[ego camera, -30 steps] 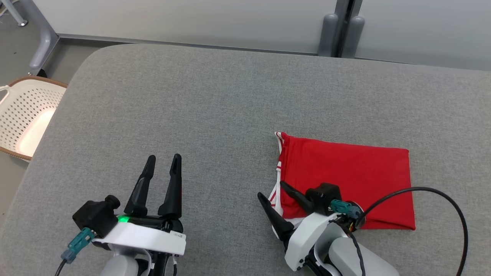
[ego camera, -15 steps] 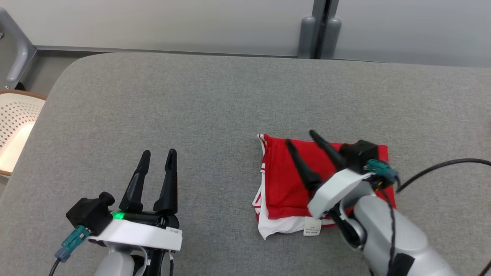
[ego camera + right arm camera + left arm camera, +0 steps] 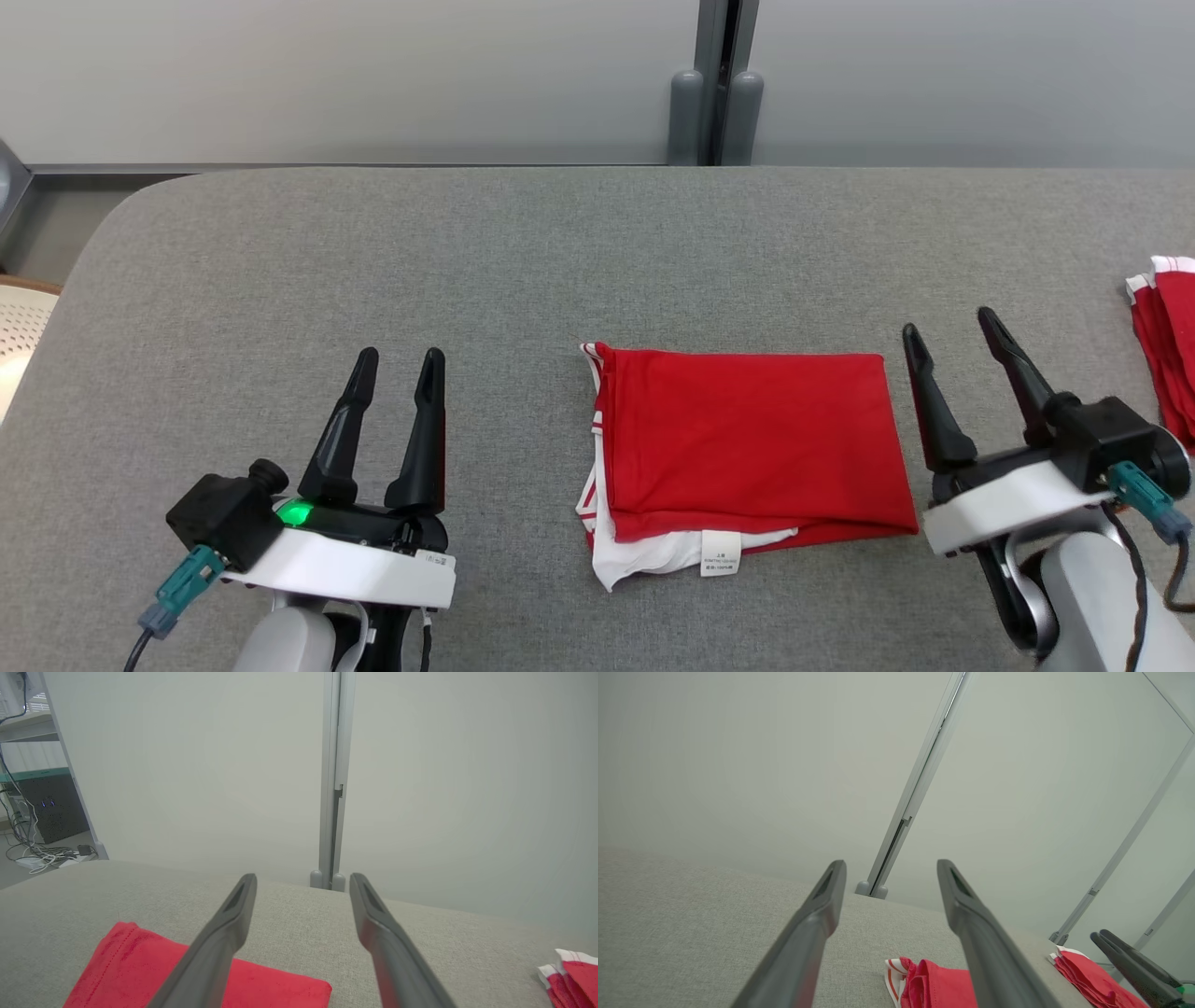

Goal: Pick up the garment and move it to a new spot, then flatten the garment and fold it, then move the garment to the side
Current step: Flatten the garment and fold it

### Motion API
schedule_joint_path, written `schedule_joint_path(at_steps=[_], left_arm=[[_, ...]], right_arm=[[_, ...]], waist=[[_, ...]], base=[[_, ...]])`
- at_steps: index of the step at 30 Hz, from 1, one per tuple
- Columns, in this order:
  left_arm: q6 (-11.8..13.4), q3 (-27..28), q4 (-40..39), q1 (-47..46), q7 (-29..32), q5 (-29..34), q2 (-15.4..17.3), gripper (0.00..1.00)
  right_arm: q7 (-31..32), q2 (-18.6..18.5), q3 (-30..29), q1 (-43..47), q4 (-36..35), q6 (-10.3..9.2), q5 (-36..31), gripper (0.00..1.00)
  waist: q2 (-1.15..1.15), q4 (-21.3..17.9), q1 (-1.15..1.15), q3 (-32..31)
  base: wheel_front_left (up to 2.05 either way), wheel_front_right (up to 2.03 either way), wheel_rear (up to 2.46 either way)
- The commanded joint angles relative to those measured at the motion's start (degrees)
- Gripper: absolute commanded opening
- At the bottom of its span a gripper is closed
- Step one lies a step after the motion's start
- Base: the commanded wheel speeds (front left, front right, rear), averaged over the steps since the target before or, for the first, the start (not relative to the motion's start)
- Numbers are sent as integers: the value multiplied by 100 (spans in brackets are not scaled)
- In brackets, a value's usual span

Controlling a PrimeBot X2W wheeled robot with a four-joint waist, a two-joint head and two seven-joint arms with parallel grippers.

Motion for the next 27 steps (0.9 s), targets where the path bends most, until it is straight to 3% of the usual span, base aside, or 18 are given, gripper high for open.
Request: schedule_joint_path(at_steps=[1, 8, 13, 27], left_arm=[[-11, 2, -16, 26, -8, 50, 25, 100], [-11, -40, 96, 144, -8, 87, 25, 100], [-11, -59, 177, 224, -8, 148, 24, 100], [-11, -68, 290, 131, -8, 184, 24, 100]], right_arm=[[-2, -24, -156, 201, -145, 0, -181, 100], [-2, 206, -971, 930, -610, 0, -871, 100], [-3, 485, -1326, 1193, -730, -1, -824, 100], [-3, 611, -1396, 1171, -738, -1, -857, 100]], waist=[[0, -30, 0, -5], [0, -82, 0, 8], [0, -81, 0, 33], [0, -52, 0, 89]], base=[[0, 0, 0], [0, 0, 0], [0, 0, 0], [0, 0, 0]])
